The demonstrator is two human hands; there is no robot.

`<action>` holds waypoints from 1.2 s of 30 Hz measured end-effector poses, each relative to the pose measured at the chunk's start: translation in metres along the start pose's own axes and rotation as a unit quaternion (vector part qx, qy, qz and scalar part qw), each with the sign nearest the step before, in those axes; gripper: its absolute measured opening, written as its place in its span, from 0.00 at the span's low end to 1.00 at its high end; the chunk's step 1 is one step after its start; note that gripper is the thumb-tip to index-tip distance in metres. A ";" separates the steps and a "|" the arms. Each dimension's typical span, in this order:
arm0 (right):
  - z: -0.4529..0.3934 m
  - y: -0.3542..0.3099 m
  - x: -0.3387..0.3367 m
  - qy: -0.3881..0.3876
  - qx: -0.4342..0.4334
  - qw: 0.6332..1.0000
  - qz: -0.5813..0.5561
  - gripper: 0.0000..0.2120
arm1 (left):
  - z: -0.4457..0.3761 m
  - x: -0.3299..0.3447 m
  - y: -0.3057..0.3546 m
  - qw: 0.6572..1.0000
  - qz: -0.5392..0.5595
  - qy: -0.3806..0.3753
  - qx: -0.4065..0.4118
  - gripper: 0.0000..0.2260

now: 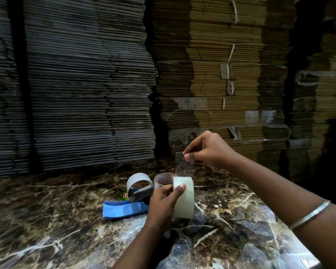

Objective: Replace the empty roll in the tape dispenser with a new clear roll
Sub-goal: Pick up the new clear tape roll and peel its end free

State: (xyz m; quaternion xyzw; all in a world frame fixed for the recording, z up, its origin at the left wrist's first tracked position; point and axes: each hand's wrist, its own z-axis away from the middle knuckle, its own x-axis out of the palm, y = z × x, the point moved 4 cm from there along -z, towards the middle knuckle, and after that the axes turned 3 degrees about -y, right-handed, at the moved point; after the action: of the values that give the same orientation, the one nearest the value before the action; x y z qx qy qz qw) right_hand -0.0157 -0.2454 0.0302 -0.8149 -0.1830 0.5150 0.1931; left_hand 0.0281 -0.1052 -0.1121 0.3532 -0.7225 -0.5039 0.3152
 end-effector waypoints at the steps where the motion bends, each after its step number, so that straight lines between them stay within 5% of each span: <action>1: -0.003 0.003 0.001 -0.010 0.017 1.000 -0.017 0.03 | 0.000 0.000 0.000 1.000 0.002 0.001 -0.003 0.10; 8: -0.020 0.015 0.013 -0.062 0.087 0.986 -0.131 0.16 | 0.004 -0.001 0.004 0.999 0.012 0.038 0.019 0.15; 26: -0.024 0.029 0.015 -0.066 0.115 0.966 -0.220 0.14 | 0.005 0.000 0.007 0.996 -0.037 0.080 0.001 0.22; 36: -0.023 0.035 0.015 -0.035 0.108 0.961 -0.252 0.14 | 0.007 -0.001 0.010 0.996 -0.030 0.086 -0.013 0.17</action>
State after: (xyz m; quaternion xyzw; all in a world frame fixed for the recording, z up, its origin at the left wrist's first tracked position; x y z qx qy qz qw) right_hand 0.0149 -0.2712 0.0107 -0.6980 -0.3325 0.4944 0.3972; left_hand 0.0210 -0.0981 -0.1050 0.4129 -0.6751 -0.4902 0.3654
